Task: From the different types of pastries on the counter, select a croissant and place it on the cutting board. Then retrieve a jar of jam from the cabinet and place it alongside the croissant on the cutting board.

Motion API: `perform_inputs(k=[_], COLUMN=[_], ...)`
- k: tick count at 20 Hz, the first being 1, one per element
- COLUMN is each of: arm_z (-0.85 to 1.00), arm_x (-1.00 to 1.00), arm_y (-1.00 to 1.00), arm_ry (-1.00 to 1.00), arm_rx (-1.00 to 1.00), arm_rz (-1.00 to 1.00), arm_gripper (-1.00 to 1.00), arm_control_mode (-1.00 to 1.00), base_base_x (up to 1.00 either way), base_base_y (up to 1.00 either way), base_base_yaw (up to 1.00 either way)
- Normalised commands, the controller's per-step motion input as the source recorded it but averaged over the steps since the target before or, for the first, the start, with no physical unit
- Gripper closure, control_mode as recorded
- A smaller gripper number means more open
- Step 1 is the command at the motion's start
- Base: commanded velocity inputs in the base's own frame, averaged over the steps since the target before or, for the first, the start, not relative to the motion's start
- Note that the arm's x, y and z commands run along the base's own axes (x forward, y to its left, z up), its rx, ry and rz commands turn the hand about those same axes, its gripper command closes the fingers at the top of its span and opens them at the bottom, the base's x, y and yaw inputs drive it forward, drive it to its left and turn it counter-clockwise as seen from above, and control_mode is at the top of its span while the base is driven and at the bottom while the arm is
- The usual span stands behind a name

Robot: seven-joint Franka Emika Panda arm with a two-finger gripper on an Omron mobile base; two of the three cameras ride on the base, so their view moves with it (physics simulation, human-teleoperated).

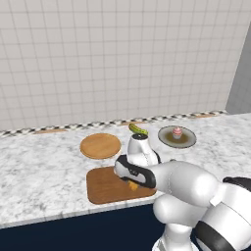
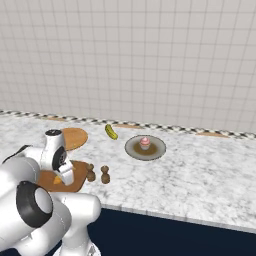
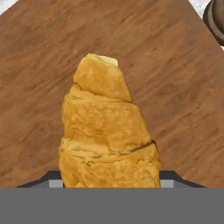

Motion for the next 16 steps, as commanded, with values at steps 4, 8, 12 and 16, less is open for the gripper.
perform_inputs(k=[4, 8, 12, 16], arm_z=[-0.37, -0.09, 0.25, 0.62], arm_x=[0.00, 0.02, -0.33, -0.50], arm_y=[0.00, 0.00, -0.06, -0.04], arm_ry=[-0.03, -0.04, -0.05, -0.04], arm_rx=[0.00, 0.00, 0.00, 0.00], arm_rz=[0.00, 0.02, 0.00, 0.00], arm_gripper=[-1.00, -1.00, -1.00, -1.00], arm_control_mode=[-1.00, -1.00, -1.00, -1.00], base_base_x=[0.00, 0.00, 0.00, 0.00], base_base_y=[0.00, 0.00, 0.00, 0.00], base_base_yaw=[0.00, 0.00, 0.00, 0.00])
